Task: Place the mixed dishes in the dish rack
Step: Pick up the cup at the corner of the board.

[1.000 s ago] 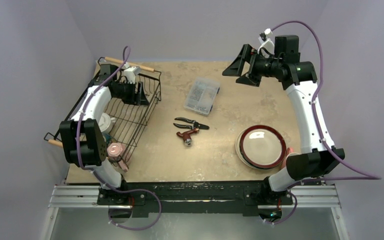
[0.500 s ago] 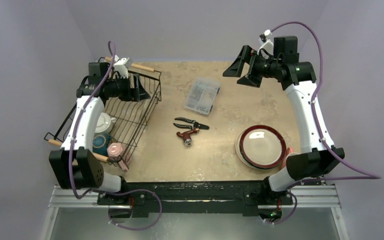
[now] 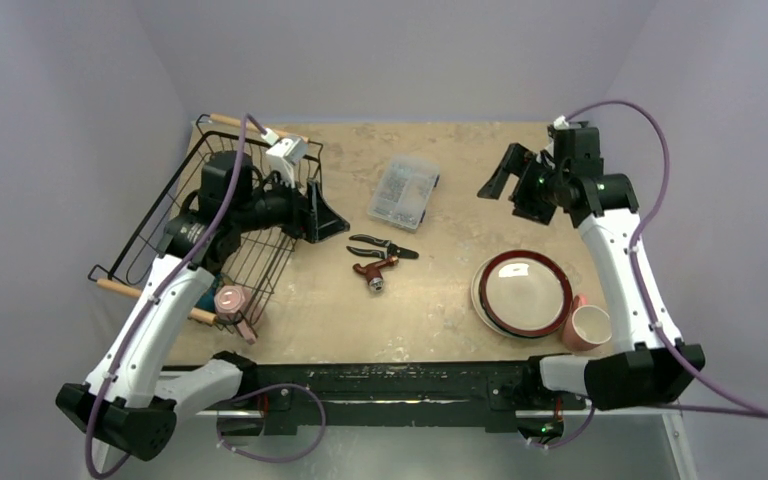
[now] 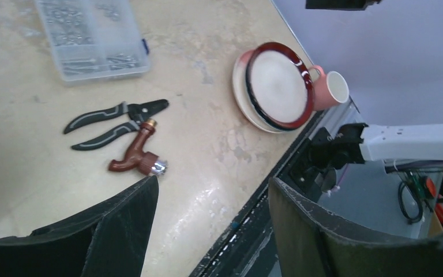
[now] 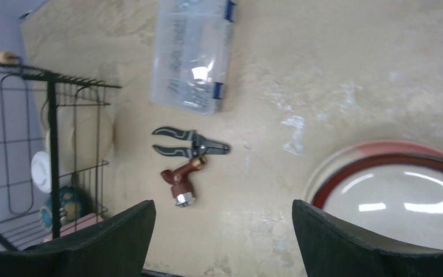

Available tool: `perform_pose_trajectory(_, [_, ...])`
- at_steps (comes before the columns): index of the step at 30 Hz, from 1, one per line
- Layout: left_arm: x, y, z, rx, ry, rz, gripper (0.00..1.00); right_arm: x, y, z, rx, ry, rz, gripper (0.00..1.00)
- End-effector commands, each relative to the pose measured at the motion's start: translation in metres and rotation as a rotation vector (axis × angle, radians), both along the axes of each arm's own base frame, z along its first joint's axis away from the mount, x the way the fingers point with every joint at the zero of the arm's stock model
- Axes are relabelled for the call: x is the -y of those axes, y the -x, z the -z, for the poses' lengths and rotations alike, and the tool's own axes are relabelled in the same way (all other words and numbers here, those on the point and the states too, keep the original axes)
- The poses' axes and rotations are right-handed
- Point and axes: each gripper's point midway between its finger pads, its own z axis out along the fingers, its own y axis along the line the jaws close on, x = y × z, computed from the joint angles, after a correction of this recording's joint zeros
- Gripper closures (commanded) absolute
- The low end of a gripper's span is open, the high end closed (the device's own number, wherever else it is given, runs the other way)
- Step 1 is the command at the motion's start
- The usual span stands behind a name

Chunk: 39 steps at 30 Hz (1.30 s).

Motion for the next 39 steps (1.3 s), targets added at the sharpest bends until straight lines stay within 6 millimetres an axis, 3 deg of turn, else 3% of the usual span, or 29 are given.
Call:
perform_pose_trajectory(1, [0.022, 0.030, -0.008, 0.014, -0.004, 0.080, 0.32, 0.049, 0.016, 0.025, -0.014, 0.026, 0.226, 0.13])
perform_pose_trajectory(4, [0.025, 0.046, -0.003, 0.018, -0.052, 0.138, 0.32, 0.086, 0.034, 0.056, -0.112, 0.087, 0.339, 0.13])
perform_pose_trajectory(6, [0.023, 0.053, 0.001, 0.023, -0.078, 0.159, 0.31, 0.104, 0.046, 0.064, -0.153, 0.174, 0.393, 0.14])
perform_pose_trajectory(12, [0.019, 0.060, 0.004, 0.042, -0.107, 0.196, 0.31, 0.170, 0.091, 0.052, -0.182, 0.447, 0.694, 0.15])
perform_pose_trajectory(15, [0.023, 0.061, 0.004, 0.051, -0.110, 0.215, 0.31, 0.191, 0.114, 0.052, -0.225, 0.515, 0.821, 0.17])
perform_pose_trajectory(28, [0.035, 0.070, 0.002, 0.112, -0.196, 0.301, 0.30, 0.213, 0.140, 0.120, -0.397, 0.328, 1.104, 0.24])
perform_pose_trajectory(34, [0.031, 0.068, 0.002, 0.102, -0.221, 0.286, 0.30, 0.225, 0.146, 0.139, -0.421, 0.360, 1.162, 0.24])
perform_pose_trajectory(39, [0.031, 0.067, -0.005, 0.099, -0.219, 0.280, 0.30, 0.221, 0.151, 0.151, -0.445, 0.348, 1.166, 0.25])
